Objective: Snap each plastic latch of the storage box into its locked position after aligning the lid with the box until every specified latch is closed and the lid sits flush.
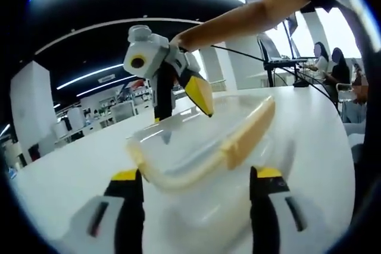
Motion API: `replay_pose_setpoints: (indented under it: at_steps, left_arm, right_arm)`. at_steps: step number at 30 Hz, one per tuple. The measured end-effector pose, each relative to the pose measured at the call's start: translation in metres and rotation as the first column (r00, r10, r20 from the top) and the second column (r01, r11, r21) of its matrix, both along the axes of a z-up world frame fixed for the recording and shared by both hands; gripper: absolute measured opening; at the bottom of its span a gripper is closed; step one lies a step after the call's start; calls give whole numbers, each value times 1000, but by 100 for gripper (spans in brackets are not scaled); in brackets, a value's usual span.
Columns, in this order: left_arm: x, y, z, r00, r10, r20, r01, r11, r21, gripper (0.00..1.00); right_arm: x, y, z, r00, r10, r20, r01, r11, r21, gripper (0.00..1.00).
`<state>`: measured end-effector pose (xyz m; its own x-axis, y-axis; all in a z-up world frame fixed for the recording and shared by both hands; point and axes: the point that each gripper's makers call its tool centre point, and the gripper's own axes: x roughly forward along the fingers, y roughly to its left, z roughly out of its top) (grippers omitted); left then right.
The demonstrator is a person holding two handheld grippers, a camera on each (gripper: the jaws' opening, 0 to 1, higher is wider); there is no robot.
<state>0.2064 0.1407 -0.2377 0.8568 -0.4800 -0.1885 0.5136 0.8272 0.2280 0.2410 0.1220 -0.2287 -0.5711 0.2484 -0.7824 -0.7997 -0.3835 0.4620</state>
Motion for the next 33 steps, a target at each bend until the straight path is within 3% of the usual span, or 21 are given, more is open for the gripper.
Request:
replay_pose_setpoints:
  at_steps: [1,5,11,21,30,33]
  left_arm:
    - [-1,0,0,1000,2,2,-2,1000,0,70]
    - [-4,-1,1,1000,7,27,-7,1000,-13,70]
    - [-2,-1,4,1000,10,22,-10,1000,-16,69]
    - [2,0,5,1000,11,17,-11,1000,-14,69]
    - [2,1,4,1000,10,18,-10,1000,-18,70]
    - [2,1,4,1000,11,18,-11,1000,-19,70]
  right_arm:
    - [5,2,3,999,11,-43,-10,1000,23,60]
    - [14,1,4,997,44,-63,-33,987,158,62]
    - [20,-1,9,998,39,-40,-29,977,212,58]
    - [31,-17,15,998,-63,-12,64,987,148,63]
    - [25,-47,6,994,-109,25,108,994,32,64]
    - [17,-54,4,996,-89,31,89,996,-4,62]
